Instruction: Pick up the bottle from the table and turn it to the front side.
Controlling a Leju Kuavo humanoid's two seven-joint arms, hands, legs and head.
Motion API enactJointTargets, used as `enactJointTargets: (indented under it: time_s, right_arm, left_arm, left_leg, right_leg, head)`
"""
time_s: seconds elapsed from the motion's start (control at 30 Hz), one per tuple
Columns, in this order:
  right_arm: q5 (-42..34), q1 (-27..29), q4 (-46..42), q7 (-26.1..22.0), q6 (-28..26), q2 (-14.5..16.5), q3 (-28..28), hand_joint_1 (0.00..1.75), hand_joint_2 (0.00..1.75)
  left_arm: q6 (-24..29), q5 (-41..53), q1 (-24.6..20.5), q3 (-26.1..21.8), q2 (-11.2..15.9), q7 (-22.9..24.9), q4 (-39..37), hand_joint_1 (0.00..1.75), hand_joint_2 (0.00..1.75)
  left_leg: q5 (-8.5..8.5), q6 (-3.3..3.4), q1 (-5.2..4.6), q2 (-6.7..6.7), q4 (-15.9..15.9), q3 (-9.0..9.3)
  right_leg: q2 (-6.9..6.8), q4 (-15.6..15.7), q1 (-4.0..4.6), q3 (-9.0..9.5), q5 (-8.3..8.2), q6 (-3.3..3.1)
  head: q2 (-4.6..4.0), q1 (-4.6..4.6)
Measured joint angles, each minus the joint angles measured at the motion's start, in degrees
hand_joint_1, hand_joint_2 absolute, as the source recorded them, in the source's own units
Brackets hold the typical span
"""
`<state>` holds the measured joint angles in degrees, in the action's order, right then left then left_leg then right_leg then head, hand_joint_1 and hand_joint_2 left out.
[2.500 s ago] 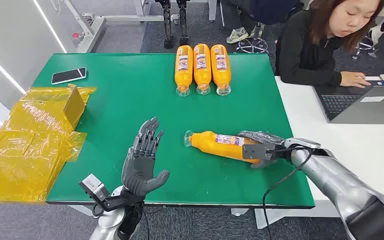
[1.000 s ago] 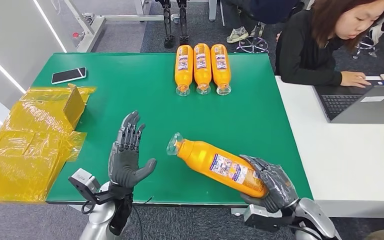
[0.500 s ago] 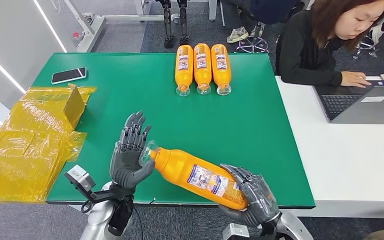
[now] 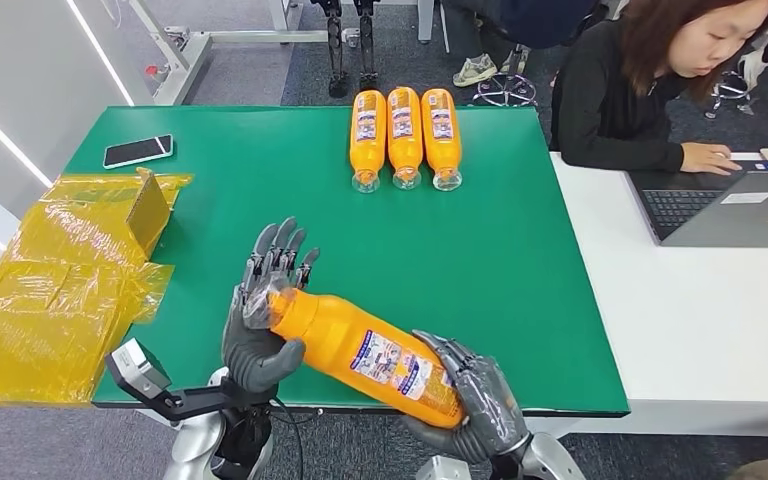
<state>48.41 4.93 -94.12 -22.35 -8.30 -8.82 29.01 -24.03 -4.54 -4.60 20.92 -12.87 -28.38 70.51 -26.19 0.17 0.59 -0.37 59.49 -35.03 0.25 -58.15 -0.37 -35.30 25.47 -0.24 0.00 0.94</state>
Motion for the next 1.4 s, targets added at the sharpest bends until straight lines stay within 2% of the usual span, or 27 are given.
enactJointTargets:
  time_s: [0.23, 0.3, 0.37, 0.4, 0.93, 1.07, 1.4]
  right_arm:
    - [-0.5, -1.18, 1.43, -0.52, -1.42, 3.46, 3.06, 1.75, 1.75]
    - [-1.3, -1.51, 2.08, -0.5, -1.42, 4.23, 3.73, 1.75, 1.75]
    - [-1.96, -1.81, 2.85, -0.46, -1.4, 4.85, 4.26, 1.75, 1.75]
    - [-2.2, -1.98, 3.31, -0.44, -1.4, 5.11, 4.55, 1.75, 1.75]
    - [-3.99, -5.51, 9.42, -0.55, -1.2, 5.58, 6.61, 1.71, 1.75]
    - [-3.98, -5.75, 10.13, -0.63, -1.12, 5.58, 6.75, 0.0, 1.75]
    - [-4.08, -6.39, 10.54, -1.04, -1.84, 6.72, 7.33, 0.0, 1.75]
  left_arm:
    - [-1.31, -1.55, -1.8, 1.46, -0.36, -0.49, -0.16, 0.0, 1.75]
    - [-1.34, -1.8, -2.55, 1.67, -0.38, -0.84, -0.5, 0.77, 1.75]
    - [-1.33, -1.94, -3.14, 1.68, -0.38, -1.38, -0.95, 1.64, 1.75]
    - [-1.28, -2.03, -3.38, 1.68, -0.37, -1.7, -1.16, 1.71, 1.75]
    - [-0.75, -3.06, -3.73, 1.68, 0.08, -3.16, -2.49, 1.75, 1.75]
    - [-0.45, -3.01, -3.79, 1.68, 0.19, -3.22, -2.73, 1.75, 1.75]
    - [0.35, -2.45, -4.43, 1.68, 0.19, -3.4, -3.49, 1.75, 1.75]
  left_leg:
    - [0.0, 0.0, 0.0, 0.0, -0.01, -0.01]
    - [0.0, 0.0, 0.0, -0.01, -0.01, -0.01]
    - [0.0, 0.0, 0.0, 0.0, -0.01, -0.01]
    - [0.0, 0.0, 0.0, 0.0, -0.01, -0.01]
    - [0.0, 0.0, -0.01, 0.0, -0.01, -0.01]
    - [0.0, 0.0, 0.0, 0.0, -0.01, -0.01]
    - [0.0, 0.0, 0.0, 0.0, -0.01, -0.01]
  right_leg:
    - [0.0, 0.0, 0.0, 0.0, 0.0, 0.0]
    - [0.0, 0.0, 0.0, 0.01, 0.0, 0.0]
    - [0.0, 0.0, -0.01, 0.01, 0.0, 0.0]
    - [0.0, 0.0, -0.01, 0.01, 0.0, 0.0]
    - [0.01, 0.01, 0.0, 0.0, 0.01, -0.01]
    - [0.0, 0.0, 0.0, 0.0, 0.0, -0.01]
    - [0.0, 0.0, 0.0, -0.01, 0.01, -0.01]
  head:
    - [0.0, 0.01]
    - [0.0, 0.01]
    - [0.0, 0.01]
    - [0.0, 0.0]
    - [0.0, 0.0]
    - [0.0, 0.0]
    - [0.0, 0.0]
